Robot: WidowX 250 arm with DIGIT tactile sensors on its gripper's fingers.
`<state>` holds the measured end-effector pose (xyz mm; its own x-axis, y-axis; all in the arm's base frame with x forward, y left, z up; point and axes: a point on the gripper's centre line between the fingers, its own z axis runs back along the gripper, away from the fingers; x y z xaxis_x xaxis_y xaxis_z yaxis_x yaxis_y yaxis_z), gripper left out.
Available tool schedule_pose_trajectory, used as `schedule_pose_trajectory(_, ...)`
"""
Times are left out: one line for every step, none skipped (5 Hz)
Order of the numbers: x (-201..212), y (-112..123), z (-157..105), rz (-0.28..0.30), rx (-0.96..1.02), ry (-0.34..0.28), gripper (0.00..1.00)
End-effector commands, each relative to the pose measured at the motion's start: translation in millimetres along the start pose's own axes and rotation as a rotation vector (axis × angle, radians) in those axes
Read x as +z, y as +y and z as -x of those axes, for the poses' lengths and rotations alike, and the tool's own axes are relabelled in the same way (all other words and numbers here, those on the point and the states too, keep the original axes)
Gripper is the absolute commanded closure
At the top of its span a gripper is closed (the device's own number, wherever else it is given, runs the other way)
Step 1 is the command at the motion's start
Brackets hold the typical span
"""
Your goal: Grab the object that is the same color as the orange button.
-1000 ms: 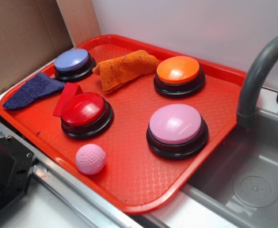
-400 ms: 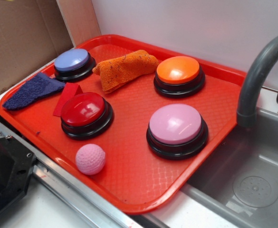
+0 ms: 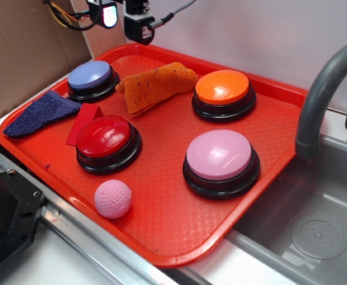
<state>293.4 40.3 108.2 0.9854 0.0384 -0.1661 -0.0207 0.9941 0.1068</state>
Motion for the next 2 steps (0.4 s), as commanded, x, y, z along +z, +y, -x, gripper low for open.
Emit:
schedule_pose_trajectory(-26.5, 6.7, -17.1, -0.045, -0.025, 0.036, 0.00)
schedule_pose_trajectory(-45.2, -2.6, -25.9, -0.029, -0.055, 0.069, 0.00)
